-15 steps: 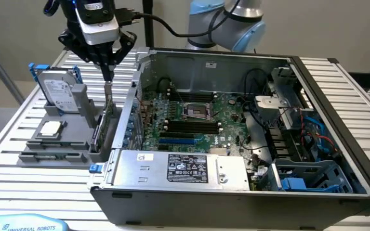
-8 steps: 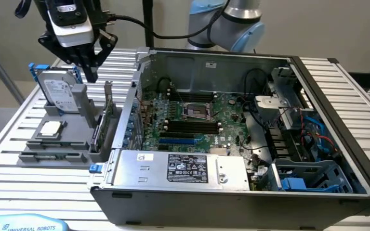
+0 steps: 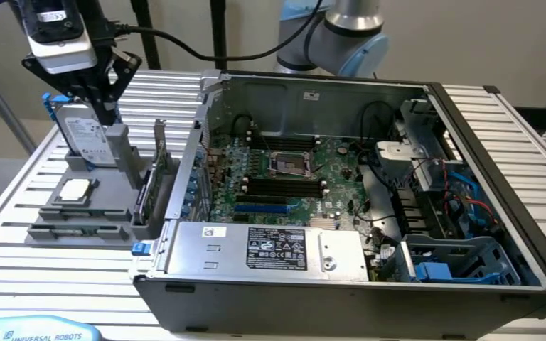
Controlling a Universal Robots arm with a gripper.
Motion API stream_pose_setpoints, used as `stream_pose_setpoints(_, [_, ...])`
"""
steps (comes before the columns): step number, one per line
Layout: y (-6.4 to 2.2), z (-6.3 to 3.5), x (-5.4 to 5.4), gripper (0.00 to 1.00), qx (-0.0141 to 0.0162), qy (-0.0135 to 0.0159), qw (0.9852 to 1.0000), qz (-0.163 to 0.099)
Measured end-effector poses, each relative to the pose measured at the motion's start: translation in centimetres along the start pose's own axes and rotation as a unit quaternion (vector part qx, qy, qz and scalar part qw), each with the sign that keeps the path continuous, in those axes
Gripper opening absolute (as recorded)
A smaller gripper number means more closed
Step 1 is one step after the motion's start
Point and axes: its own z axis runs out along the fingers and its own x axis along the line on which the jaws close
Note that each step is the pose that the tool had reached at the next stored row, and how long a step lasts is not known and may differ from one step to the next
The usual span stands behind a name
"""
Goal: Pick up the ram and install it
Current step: 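Reach for the ram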
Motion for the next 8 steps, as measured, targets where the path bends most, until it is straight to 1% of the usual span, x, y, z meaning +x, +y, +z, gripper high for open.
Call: stream_pose_setpoints(8, [-0.65,0.30,3.6,0.11,0.0011,-0.0001,1.0000,0.000])
